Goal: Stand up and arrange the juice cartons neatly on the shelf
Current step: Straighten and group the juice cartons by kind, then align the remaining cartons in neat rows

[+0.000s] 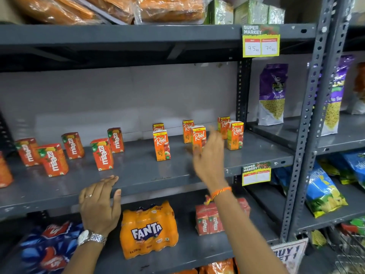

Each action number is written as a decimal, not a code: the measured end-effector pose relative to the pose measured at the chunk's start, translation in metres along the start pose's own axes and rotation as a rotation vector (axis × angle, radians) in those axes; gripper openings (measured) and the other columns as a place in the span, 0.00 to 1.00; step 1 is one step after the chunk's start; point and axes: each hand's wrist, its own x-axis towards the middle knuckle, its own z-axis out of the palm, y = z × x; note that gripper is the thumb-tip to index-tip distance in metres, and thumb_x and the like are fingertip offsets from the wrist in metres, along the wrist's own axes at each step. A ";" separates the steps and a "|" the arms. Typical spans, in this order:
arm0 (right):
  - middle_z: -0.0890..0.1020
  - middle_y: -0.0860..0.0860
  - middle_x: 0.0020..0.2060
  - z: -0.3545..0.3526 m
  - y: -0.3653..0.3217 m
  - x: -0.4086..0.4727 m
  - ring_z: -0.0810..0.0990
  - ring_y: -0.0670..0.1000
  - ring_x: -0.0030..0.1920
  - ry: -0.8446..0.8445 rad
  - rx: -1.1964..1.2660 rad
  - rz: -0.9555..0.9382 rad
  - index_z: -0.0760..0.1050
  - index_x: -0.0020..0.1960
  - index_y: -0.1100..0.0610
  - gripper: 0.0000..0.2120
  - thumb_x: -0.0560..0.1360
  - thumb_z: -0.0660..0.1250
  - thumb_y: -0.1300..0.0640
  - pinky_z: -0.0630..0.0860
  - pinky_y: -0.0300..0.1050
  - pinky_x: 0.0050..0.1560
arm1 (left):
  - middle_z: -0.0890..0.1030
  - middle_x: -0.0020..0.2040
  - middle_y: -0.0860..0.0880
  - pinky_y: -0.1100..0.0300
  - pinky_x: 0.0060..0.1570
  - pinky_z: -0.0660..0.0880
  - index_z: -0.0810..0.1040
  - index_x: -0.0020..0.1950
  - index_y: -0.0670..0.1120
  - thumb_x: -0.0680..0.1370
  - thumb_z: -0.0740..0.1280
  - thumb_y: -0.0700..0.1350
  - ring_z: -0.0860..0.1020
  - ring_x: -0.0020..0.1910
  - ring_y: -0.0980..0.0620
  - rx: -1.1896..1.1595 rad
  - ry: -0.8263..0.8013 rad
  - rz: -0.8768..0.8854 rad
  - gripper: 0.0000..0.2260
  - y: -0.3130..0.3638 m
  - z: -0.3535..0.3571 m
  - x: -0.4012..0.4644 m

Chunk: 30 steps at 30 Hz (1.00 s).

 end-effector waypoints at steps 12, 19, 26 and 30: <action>0.82 0.50 0.61 0.117 -0.039 -0.110 0.77 0.53 0.64 0.037 -0.250 -0.513 0.76 0.65 0.53 0.19 0.81 0.57 0.46 0.65 0.54 0.72 | 0.83 0.62 0.51 0.50 0.62 0.71 0.81 0.64 0.48 0.81 0.57 0.54 0.80 0.60 0.49 -0.099 -0.211 -0.081 0.20 0.015 -0.038 0.012; 0.82 0.51 0.58 0.134 -0.032 -0.107 0.75 0.54 0.59 0.199 -0.315 -0.533 0.78 0.61 0.53 0.18 0.79 0.58 0.45 0.66 0.54 0.66 | 0.79 0.56 0.56 0.67 0.49 0.75 0.73 0.68 0.47 0.77 0.71 0.46 0.80 0.53 0.55 -0.574 -0.353 -0.618 0.20 -0.035 -0.047 0.096; 0.82 0.51 0.58 0.133 -0.031 -0.108 0.75 0.54 0.59 0.196 -0.337 -0.533 0.77 0.62 0.53 0.18 0.80 0.56 0.45 0.67 0.54 0.64 | 0.82 0.64 0.46 0.43 0.66 0.75 0.75 0.68 0.45 0.72 0.77 0.45 0.81 0.60 0.46 -0.664 -0.686 -0.695 0.25 -0.066 -0.002 0.140; 0.82 0.51 0.58 0.134 -0.032 -0.109 0.75 0.54 0.60 0.182 -0.350 -0.515 0.76 0.62 0.52 0.18 0.81 0.56 0.45 0.66 0.54 0.65 | 0.82 0.63 0.45 0.48 0.64 0.76 0.77 0.67 0.44 0.71 0.77 0.43 0.81 0.57 0.49 -0.777 -0.665 -0.675 0.25 -0.063 0.007 0.137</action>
